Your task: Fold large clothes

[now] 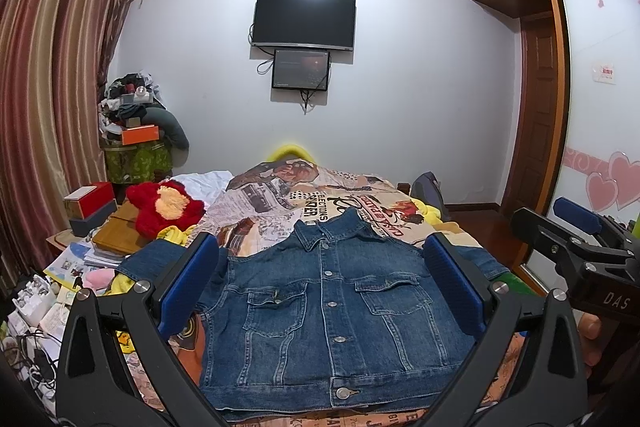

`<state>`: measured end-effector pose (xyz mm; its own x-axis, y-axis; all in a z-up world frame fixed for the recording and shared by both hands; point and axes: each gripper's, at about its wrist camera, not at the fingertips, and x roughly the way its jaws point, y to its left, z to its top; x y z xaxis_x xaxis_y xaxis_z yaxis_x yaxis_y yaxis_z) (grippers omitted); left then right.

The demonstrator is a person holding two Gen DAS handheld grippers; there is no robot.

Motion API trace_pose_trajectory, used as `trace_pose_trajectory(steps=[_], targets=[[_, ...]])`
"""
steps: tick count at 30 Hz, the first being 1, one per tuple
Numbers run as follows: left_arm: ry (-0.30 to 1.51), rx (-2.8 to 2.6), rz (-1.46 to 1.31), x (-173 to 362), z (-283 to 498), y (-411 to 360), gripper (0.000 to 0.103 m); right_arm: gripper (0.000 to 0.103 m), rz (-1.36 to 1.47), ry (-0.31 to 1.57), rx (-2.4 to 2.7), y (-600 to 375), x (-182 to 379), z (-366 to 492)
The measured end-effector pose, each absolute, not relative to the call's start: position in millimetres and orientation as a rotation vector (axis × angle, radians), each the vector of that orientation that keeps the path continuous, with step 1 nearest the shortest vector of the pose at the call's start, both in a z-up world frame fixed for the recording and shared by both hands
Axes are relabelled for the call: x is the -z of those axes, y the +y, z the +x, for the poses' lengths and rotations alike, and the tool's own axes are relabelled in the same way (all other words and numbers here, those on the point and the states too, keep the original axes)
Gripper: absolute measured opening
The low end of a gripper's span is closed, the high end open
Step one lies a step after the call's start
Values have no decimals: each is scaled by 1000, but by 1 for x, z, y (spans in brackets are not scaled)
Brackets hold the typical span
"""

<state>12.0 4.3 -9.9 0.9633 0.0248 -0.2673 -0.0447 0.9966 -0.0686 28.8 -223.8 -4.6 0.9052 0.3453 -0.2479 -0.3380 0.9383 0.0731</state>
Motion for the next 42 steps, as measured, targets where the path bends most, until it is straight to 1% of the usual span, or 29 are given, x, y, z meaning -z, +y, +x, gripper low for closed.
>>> trace_pose_trajectory(steps=[30, 37, 42], targets=[[278, -43, -89, 13, 23, 11, 103, 103, 24, 280, -347, -220, 10, 41], [292, -82, -109, 18, 50, 34, 103, 103, 16, 302, -353, -210, 14, 70], [349, -183, -153, 32, 93, 74, 103, 103, 16, 347, -348, -194, 23, 115]])
